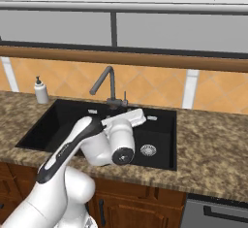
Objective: Pick the pan and sponge and place them into the sink. Then turn on the water.
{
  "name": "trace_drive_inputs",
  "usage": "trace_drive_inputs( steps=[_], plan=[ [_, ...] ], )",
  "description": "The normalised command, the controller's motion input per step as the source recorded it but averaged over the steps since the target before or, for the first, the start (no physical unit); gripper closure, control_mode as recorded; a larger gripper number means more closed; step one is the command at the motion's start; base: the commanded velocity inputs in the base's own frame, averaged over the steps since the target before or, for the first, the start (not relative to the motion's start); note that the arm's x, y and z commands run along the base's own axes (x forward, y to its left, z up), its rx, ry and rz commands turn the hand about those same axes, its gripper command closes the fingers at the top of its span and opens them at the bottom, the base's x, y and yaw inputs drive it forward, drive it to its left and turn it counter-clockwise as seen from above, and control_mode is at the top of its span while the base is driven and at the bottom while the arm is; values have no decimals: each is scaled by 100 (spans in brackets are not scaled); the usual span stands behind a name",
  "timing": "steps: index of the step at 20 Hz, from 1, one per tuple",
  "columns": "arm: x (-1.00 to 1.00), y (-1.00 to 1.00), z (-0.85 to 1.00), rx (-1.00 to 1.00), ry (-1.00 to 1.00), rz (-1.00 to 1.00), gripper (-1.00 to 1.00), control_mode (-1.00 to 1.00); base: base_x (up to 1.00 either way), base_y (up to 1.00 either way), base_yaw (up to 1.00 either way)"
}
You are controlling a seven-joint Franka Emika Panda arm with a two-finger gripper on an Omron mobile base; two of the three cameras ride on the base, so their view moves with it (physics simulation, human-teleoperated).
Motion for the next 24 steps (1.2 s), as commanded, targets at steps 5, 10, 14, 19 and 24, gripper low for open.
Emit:
trace_drive_inputs(
  steps=[5,10,14,19,24],
  plan=[
    [49,0,-25,3,0,15,-100,-100,0,0,0],
    [38,0,-26,2,0,19,-100,-100,0,0,0],
    [40,0,-31,1,0,17,-100,-100,0,0,0],
    [29,0,-34,0,-2,12,-100,-100,0,0,0],
    [29,0,-32,3,-1,7,-100,-100,0,0,0]
  ],
)
